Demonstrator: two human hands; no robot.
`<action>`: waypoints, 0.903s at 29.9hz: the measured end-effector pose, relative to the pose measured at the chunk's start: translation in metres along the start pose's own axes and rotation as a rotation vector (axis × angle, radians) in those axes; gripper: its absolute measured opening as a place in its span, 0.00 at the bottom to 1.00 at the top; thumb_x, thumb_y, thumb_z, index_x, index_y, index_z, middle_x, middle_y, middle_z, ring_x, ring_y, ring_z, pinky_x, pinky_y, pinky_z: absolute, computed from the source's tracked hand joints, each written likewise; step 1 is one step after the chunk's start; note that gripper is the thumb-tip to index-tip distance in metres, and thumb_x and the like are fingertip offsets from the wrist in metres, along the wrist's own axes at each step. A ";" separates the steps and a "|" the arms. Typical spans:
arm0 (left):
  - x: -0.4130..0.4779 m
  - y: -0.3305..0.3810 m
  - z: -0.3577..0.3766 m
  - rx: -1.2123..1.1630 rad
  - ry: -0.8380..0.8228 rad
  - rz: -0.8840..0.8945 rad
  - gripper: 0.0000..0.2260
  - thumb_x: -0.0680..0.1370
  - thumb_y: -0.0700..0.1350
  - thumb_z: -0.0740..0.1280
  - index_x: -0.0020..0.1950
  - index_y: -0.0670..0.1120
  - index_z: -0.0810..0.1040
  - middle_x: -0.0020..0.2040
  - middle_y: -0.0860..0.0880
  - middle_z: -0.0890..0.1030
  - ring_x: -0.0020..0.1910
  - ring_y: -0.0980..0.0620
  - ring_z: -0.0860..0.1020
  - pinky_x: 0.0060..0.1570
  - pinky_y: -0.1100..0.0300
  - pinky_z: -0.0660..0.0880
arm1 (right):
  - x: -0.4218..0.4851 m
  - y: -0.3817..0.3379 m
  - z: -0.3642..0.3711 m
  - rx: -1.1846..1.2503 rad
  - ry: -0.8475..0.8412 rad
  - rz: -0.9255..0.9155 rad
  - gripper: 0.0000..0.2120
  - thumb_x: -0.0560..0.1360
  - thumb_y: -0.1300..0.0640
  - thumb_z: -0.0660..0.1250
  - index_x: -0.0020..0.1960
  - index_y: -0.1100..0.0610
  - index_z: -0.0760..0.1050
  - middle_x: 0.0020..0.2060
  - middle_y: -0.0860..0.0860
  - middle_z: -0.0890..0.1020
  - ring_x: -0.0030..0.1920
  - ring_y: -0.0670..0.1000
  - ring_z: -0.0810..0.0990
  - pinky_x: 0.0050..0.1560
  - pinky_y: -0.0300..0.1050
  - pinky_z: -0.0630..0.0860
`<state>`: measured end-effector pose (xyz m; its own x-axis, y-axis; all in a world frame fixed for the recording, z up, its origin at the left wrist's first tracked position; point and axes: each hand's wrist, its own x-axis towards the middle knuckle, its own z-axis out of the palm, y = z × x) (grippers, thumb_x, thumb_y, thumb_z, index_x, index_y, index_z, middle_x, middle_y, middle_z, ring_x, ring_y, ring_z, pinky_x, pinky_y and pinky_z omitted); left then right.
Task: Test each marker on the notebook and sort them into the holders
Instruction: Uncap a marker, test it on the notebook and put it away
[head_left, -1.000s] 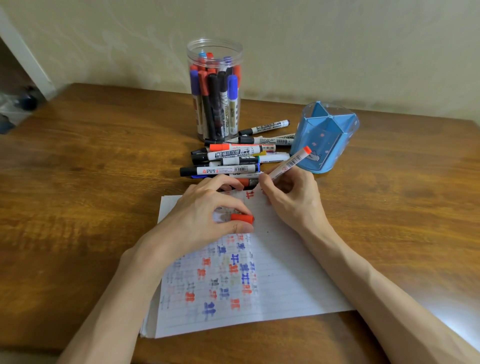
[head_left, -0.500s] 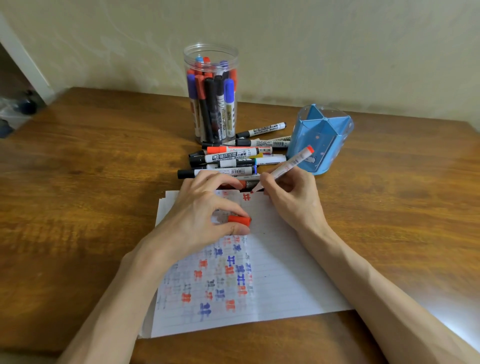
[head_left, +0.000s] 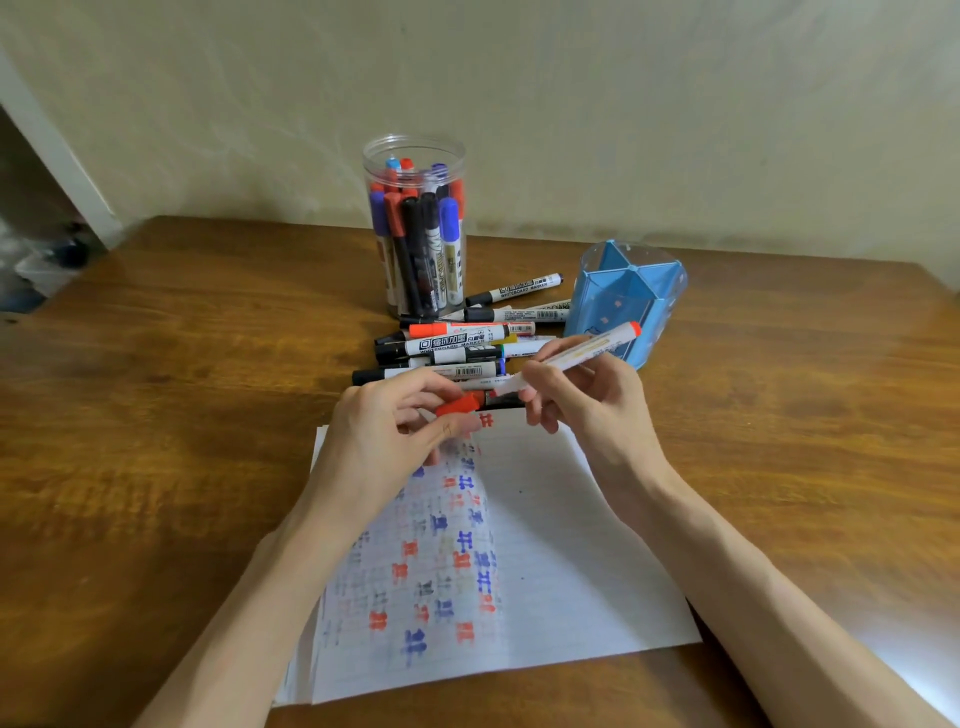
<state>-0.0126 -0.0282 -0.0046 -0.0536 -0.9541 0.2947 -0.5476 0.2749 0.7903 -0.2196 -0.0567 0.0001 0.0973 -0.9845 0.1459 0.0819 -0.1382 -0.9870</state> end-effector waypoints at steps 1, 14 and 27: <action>0.000 0.000 0.000 -0.009 0.003 -0.006 0.16 0.69 0.55 0.74 0.54 0.52 0.83 0.45 0.61 0.84 0.36 0.59 0.84 0.41 0.70 0.80 | 0.000 0.000 0.000 -0.002 -0.007 0.000 0.05 0.81 0.63 0.71 0.51 0.65 0.78 0.36 0.56 0.83 0.35 0.54 0.80 0.36 0.46 0.75; 0.002 -0.005 -0.001 0.024 0.029 0.060 0.12 0.71 0.54 0.73 0.54 0.54 0.84 0.47 0.62 0.85 0.50 0.62 0.82 0.49 0.72 0.77 | 0.000 -0.008 -0.008 0.031 -0.244 0.164 0.12 0.81 0.52 0.70 0.53 0.60 0.85 0.46 0.61 0.88 0.42 0.58 0.85 0.41 0.47 0.79; 0.000 -0.003 0.002 0.088 0.135 0.144 0.11 0.75 0.41 0.75 0.57 0.48 0.86 0.48 0.64 0.81 0.40 0.61 0.82 0.38 0.71 0.78 | 0.007 0.011 -0.025 -0.404 -0.300 -0.140 0.07 0.80 0.55 0.73 0.53 0.58 0.86 0.35 0.48 0.84 0.34 0.41 0.78 0.36 0.33 0.72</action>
<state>-0.0130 -0.0290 -0.0085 -0.0271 -0.8795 0.4751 -0.6134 0.3899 0.6868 -0.2430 -0.0674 -0.0119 0.3976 -0.8875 0.2330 -0.2694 -0.3557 -0.8949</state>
